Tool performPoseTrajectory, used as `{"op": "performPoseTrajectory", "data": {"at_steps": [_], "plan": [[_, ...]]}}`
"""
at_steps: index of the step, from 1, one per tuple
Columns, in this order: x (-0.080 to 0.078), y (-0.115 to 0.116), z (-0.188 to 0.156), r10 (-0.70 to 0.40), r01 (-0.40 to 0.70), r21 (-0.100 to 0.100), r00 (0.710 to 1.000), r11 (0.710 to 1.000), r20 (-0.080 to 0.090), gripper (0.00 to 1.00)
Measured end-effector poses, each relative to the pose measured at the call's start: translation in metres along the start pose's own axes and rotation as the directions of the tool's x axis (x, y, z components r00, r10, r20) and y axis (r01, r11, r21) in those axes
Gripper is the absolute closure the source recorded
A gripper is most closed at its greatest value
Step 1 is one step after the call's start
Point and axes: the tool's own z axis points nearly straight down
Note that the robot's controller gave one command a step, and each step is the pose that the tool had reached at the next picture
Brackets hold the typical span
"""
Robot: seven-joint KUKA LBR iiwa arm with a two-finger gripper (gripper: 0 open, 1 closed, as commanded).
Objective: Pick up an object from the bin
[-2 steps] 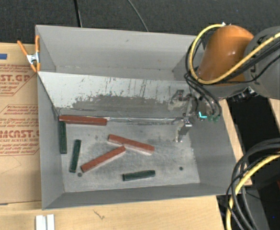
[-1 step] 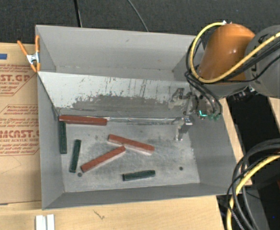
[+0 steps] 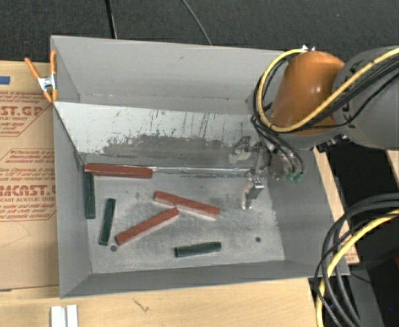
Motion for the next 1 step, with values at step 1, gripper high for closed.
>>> {"op": "performPoseTrajectory", "data": {"at_steps": [1], "plan": [[0.0007, 0.0372, 0.0461, -0.183, 0.183, -0.002, 0.983, 0.983, -0.005, 0.0]]}}
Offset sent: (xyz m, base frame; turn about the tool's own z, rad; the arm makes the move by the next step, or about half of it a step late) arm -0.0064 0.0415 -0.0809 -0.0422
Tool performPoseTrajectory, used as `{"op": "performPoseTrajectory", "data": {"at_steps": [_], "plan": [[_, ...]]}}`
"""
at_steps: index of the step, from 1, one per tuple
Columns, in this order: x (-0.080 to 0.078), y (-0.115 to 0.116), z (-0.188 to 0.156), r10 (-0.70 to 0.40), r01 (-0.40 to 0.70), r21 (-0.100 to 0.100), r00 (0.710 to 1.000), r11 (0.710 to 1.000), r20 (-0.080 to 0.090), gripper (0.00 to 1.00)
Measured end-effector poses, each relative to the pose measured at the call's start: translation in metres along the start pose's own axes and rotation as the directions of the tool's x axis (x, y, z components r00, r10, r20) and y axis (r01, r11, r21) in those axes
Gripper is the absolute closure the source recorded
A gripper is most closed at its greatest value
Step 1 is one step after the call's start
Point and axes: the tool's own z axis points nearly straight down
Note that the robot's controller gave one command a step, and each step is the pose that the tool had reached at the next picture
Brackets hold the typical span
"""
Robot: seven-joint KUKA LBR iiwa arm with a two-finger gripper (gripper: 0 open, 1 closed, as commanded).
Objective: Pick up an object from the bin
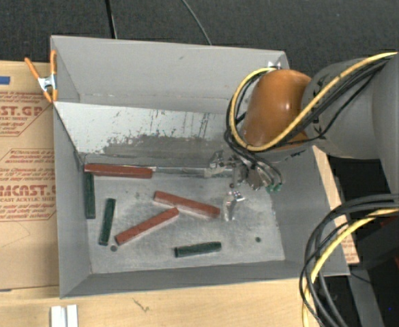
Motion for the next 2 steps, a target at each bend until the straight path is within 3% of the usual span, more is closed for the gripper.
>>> {"op": "performPoseTrajectory", "data": {"at_steps": [1, 2], "plan": [[-0.0036, 0.0073, 0.0276, 0.14, -0.14, -0.004, 0.99, 0.99, 0.013, 1.0], [-0.0036, 0.0074, 0.0276, 0.14, -0.14, -0.004, 0.99, 0.99, 0.013, 1.0]]}}
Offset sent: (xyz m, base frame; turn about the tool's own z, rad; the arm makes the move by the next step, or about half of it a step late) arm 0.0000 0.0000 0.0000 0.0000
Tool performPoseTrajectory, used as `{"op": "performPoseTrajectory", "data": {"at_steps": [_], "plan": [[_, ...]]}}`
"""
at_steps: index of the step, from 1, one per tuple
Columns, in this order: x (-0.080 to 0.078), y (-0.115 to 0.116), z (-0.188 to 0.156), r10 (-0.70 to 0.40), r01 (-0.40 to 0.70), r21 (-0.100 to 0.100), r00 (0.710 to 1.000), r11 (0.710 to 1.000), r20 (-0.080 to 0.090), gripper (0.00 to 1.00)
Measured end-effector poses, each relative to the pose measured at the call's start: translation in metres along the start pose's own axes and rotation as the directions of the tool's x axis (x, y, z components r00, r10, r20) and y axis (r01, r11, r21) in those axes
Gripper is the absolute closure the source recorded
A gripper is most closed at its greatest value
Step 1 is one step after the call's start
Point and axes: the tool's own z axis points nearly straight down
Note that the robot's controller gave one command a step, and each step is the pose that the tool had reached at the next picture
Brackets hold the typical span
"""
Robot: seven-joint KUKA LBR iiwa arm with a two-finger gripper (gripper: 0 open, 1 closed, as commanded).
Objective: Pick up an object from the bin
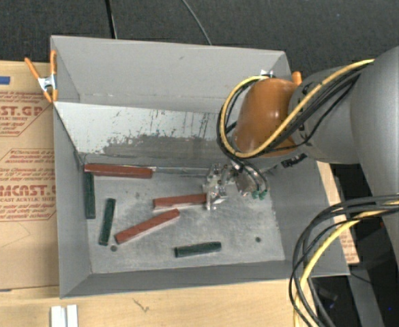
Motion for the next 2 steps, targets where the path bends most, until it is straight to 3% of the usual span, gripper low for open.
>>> {"op": "performPoseTrajectory", "data": {"at_steps": [1, 2], "plan": [[0.0021, -0.002, -0.1225, 0.064, -0.064, 0.004, 0.998, 0.998, -0.013, 1.0], [0.0021, -0.002, -0.1224, 0.064, -0.064, 0.004, 0.998, 0.998, -0.014, 1.0]]}}
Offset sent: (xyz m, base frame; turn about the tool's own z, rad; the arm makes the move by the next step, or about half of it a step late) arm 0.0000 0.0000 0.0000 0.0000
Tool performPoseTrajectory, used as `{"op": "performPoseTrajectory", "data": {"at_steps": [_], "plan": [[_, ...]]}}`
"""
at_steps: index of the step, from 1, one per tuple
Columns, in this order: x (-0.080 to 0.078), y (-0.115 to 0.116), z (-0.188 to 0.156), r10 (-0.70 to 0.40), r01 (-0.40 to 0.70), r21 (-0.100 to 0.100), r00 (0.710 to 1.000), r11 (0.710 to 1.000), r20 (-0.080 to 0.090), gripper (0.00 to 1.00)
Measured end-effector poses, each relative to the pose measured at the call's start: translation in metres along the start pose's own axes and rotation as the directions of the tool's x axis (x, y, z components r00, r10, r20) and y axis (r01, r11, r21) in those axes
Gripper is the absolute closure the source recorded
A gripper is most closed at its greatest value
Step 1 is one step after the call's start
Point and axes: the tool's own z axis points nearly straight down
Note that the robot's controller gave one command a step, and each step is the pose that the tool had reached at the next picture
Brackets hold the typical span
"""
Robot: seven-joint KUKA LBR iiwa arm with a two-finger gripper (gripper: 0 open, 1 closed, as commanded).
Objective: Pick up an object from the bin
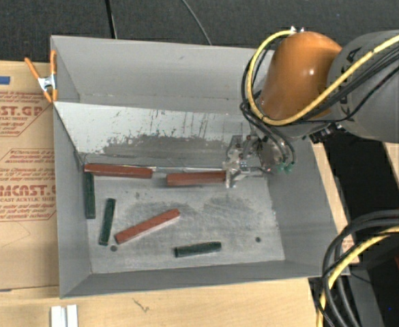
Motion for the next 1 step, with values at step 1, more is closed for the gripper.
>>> {"op": "performPoseTrajectory", "data": {"at_steps": [1], "plan": [[0.0028, -0.0048, -0.0464, -0.025, 0.025, 0.0, 1.0, 1.0, -0.007, 1.0]]}}
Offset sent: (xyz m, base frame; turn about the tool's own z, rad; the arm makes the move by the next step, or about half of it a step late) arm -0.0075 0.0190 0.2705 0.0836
